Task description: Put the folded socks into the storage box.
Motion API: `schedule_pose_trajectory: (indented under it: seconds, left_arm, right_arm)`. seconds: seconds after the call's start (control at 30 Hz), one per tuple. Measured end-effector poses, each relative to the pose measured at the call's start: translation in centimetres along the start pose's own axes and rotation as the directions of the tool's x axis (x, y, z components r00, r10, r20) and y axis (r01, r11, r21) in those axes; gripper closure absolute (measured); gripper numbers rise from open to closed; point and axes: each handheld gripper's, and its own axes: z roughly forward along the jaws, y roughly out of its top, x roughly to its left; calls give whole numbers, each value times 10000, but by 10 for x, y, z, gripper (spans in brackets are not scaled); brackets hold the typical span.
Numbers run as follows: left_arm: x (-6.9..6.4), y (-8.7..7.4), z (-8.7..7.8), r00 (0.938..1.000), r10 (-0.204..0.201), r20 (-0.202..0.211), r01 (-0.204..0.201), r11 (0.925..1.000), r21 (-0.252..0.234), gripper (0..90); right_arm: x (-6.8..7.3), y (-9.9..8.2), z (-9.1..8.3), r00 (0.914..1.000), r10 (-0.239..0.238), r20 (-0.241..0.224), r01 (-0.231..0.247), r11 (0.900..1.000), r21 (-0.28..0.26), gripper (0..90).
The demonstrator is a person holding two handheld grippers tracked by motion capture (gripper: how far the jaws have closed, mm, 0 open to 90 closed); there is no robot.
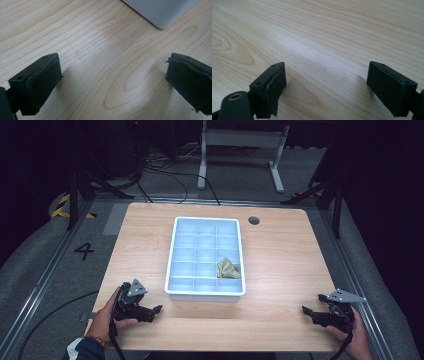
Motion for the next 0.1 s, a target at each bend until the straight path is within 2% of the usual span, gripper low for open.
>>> schedule_pose_trajectory:
  seconds: [0.1]
  left_arm:
    - [0,0,0,10000,-3,-7,3,10000,2,3]
  right_arm:
    - [0,0,0,10000,1,-1,-1,10000,0,160]
